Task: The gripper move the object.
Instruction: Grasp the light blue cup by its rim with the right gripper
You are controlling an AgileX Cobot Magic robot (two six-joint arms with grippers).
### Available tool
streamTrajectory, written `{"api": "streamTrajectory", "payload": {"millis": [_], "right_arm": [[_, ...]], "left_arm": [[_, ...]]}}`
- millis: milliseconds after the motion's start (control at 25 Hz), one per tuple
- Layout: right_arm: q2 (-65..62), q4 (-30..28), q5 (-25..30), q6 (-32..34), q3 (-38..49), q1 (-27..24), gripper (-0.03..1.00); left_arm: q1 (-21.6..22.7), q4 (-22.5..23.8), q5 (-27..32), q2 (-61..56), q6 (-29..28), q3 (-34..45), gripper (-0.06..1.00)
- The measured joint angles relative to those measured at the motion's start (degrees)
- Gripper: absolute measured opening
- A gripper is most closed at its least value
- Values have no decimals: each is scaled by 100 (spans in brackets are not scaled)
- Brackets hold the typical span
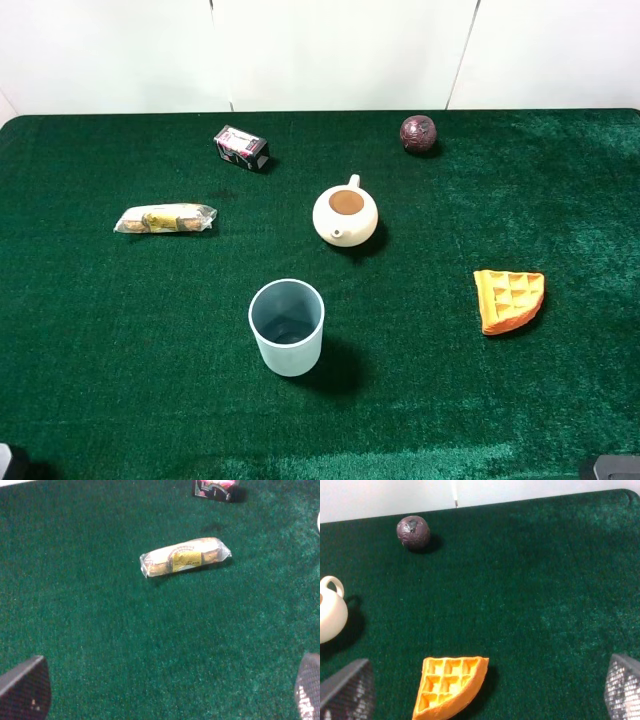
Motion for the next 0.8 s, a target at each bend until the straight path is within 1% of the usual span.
{"api": "streamTrajectory", "payload": {"millis": [800], "right_arm": [[0,0,0,0,0,0,69]], "left_arm": [[0,0,0,0,0,0,99]]}}
